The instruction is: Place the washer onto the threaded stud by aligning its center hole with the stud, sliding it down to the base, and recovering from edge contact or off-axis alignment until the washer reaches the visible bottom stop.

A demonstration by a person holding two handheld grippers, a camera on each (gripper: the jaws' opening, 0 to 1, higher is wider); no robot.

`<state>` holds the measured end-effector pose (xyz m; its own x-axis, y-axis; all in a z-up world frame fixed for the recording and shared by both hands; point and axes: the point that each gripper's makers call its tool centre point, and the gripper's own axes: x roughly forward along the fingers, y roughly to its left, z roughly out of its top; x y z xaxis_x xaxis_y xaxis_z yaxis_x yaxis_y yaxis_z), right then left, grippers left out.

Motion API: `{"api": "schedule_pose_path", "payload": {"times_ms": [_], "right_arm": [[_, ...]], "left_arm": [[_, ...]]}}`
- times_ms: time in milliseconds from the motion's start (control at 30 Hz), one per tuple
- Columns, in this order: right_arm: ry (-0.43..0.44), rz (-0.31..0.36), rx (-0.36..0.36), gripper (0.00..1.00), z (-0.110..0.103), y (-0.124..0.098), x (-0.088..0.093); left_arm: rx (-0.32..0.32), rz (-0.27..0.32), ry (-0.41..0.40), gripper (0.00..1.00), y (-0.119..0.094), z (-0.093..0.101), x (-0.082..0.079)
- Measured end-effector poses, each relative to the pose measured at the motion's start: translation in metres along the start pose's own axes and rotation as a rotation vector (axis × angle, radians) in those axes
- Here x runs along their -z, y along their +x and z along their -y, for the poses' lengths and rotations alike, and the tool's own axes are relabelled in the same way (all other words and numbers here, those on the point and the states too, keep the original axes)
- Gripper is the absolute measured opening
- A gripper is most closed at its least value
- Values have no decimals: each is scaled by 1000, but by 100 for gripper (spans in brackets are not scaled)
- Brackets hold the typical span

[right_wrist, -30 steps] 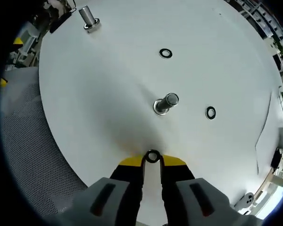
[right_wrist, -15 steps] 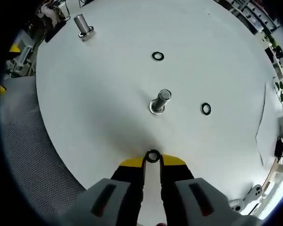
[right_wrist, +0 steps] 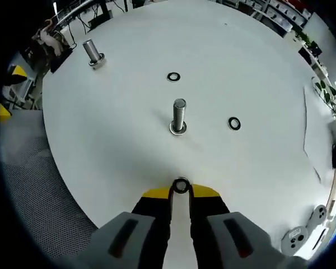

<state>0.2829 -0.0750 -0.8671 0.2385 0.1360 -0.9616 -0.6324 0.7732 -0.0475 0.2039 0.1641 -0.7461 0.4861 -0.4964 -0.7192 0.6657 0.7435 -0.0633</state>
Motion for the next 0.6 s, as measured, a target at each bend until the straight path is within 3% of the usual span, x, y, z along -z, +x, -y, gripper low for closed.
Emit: {"api": "schedule_pose_path", "payload": {"times_ms": [267, 600], "right_arm": [[14, 100, -5, 13, 4, -22, -32], [-19, 150, -12, 13, 2, -40, -57]], "left_arm": [[-2, 4, 3, 36, -1, -1, -1], [-5, 11, -2, 36, -1, -1, -3]]}}
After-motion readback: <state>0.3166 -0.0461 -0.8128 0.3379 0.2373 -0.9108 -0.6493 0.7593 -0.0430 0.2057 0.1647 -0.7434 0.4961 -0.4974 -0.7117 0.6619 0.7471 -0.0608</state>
